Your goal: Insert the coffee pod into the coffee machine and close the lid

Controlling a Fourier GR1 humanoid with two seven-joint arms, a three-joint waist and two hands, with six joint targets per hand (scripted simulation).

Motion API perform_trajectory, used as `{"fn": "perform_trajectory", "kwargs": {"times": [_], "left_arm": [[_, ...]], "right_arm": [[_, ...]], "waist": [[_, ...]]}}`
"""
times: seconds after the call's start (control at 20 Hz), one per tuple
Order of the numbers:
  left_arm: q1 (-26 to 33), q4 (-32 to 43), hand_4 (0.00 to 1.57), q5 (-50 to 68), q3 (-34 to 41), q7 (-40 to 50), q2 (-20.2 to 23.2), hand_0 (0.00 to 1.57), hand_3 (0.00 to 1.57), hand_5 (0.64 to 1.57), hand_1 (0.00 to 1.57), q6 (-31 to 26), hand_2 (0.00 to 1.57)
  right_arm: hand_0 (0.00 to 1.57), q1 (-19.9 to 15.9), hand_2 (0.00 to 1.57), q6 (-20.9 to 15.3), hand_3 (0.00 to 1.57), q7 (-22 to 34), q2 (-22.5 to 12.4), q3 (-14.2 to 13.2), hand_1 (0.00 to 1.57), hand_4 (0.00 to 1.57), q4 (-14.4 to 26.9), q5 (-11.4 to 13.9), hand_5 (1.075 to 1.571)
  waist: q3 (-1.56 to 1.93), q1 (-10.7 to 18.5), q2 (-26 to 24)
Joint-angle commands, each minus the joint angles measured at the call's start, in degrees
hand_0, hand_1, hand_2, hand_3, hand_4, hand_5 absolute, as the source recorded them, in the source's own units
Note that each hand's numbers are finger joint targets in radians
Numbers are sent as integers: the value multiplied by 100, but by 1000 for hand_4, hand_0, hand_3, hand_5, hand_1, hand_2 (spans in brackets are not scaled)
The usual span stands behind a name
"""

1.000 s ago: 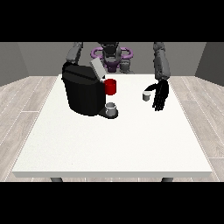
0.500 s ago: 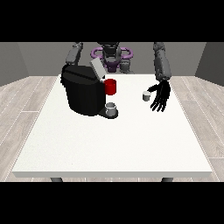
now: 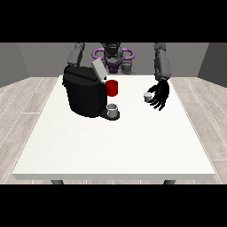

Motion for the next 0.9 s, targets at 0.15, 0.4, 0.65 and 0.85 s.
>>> {"fn": "perform_trajectory", "kwargs": {"times": [0.15, 0.4, 0.65, 0.85], "left_arm": [[22, 213, 57, -196, -237, -73, -462, 1324, 1151, 1571, 1324, -126, 1324], [197, 212, 323, -375, -282, -241, -593, 1151, 1182, 1571, 1151, 148, 1262], [-51, 203, 706, -190, -57, -602, -644, 1557, 1427, 1571, 1557, 112, 1523], [-228, 322, 680, -298, 11, -642, -564, 1208, 1330, 1571, 1208, 31, 1317]], "right_arm": [[0, -56, 0, 111, 0, 169, -158, -73, 0, 318, 127, -61, 1571], [0, 95, 0, 6, 0, -328, -62, -276, 0, 365, 464, -158, 1571], [0, 246, 0, 281, 0, -444, -264, -306, 0, 409, 628, -264, 1571], [0, 161, 0, -35, 0, -398, -27, -217, 0, 392, 832, -151, 1571]], "waist": [[-70, -58, -222], [-68, 125, -321], [-69, 57, -362], [-69, 214, -594]]}}
